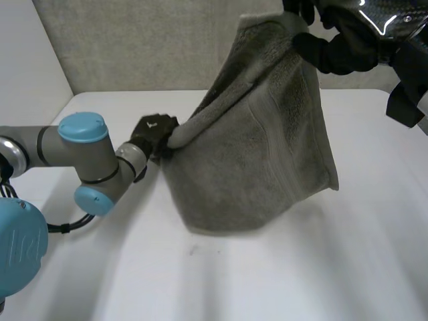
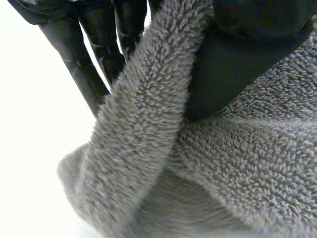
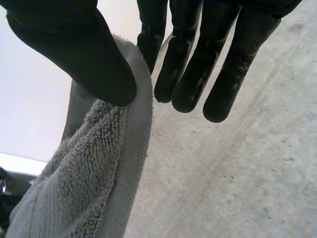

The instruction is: Fold the towel.

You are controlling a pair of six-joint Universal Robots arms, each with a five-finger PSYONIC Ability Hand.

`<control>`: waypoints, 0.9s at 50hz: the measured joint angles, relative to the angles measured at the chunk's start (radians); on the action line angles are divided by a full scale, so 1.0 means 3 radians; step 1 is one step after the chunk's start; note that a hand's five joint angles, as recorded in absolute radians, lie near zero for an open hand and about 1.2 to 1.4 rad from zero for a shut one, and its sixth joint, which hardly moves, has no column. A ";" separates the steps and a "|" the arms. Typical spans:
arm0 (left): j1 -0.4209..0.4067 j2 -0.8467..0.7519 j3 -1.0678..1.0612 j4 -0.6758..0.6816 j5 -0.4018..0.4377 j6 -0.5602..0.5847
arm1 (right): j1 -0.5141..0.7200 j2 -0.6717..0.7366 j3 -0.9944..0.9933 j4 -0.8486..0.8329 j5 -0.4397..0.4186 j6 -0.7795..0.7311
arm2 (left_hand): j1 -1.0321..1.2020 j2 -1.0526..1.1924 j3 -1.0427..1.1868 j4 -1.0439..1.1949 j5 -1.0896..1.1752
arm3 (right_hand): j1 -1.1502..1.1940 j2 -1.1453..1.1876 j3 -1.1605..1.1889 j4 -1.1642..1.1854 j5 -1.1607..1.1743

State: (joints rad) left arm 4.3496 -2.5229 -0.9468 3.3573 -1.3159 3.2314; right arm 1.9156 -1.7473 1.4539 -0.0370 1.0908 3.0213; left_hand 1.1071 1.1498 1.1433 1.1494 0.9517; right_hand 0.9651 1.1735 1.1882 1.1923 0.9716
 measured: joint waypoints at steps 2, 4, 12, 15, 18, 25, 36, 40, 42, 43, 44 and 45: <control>-0.0004 0.0019 0.0116 0.0179 -0.0160 0.0005 | -0.0085 0.0087 -0.0064 -0.0051 0.0001 -0.0001 | 0.0062 0.0110 0.0115 0.0112 0.0103 | 0.0000 0.0000 0.0000 0.0000 0.0000; -0.0005 0.0048 0.0206 0.0292 -0.0258 0.0005 | -0.0139 0.0182 -0.0128 -0.0108 0.0005 0.0000 | 0.0072 0.0132 0.0138 0.0135 0.0126 | 0.0000 0.0000 0.0000 0.0001 0.0000; 0.0007 0.0461 0.0985 0.0778 -0.0831 0.0001 | -0.0281 0.0855 -0.0708 -0.0907 0.0161 0.0081 | 0.0118 0.0214 0.0223 0.0215 0.0198 | 0.0000 0.0030 0.0001 0.0013 0.0000; 0.0003 0.0645 0.1205 0.0812 -0.0952 0.0005 | -0.0274 0.1055 -0.0890 -0.1346 0.0247 0.0154 | 0.0123 0.0215 0.0225 0.0219 0.0203 | 0.0000 0.0030 0.0001 0.0013 0.0000; -0.0016 0.0828 0.1196 0.0753 -0.1003 0.0009 | -0.0276 0.1153 -0.0955 -0.1618 0.0279 0.0222 | 0.0137 0.0218 0.0228 0.0224 0.0207 | 0.0000 0.0030 0.0001 0.0013 0.0000; -0.0076 0.1270 0.0408 0.0424 -0.1025 0.0040 | -0.0311 0.1311 -0.0911 -0.2038 0.0241 0.0486 | 0.0137 0.0219 0.0229 0.0225 0.0211 | 0.0000 0.0030 0.0001 0.0013 0.0000; -0.0378 0.1455 -0.1467 0.0198 -0.1045 0.0382 | -0.0504 0.1765 -0.0259 -0.1461 -0.0390 0.0734 | 0.0138 0.0222 0.0234 0.0227 0.0216 | 0.0000 0.0030 0.0001 0.0013 0.0000; -0.0761 0.1252 -0.1996 0.0182 -0.1198 0.0527 | -0.0561 0.2059 -0.0083 -0.0794 -0.0443 0.0287 | 0.0137 0.0115 0.0138 0.0112 0.0195 | 0.0000 0.0030 0.0001 0.0013 0.0000; -0.0842 0.1216 -0.2056 0.0165 -0.1252 0.0539 | -0.0583 0.2102 -0.0048 -0.0634 -0.0426 0.0115 | 0.0046 -0.0181 -0.0115 -0.0136 -0.0018 | 0.0000 0.0030 0.0001 0.0013 0.0000; -0.0940 0.1180 -0.2110 0.0124 -0.1330 0.0546 | -0.0598 0.2119 -0.0028 -0.0537 -0.0411 0.0000 | -0.0250 -0.0383 -0.0357 -0.0359 -0.0290 | 0.0000 0.0030 0.0001 0.0013 0.0000; -0.0984 0.1171 -0.2128 0.0094 -0.1368 0.0546 | -0.0624 0.2134 0.0006 -0.0392 -0.0378 -0.0195 | -0.0505 -0.0606 -0.0560 -0.0585 -0.0508 | 0.0000 0.0030 0.0001 0.0013 0.0000; -0.1026 0.1165 -0.2139 0.0060 -0.1407 0.0546 | -0.0636 0.2137 0.0024 -0.0326 -0.0357 -0.0292 | -0.0505 -0.0606 -0.0560 -0.0585 -0.0508 | 0.0000 0.0030 0.0001 0.0013 0.0000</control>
State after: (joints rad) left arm 4.0418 -2.1733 -1.5885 3.3753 -1.7380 3.3951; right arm 1.7247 -1.1063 1.4610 -0.1349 0.9837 2.9337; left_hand 0.9555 0.9680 0.9752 0.9740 0.7994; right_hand 0.9651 1.1826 1.1886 1.1961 0.9716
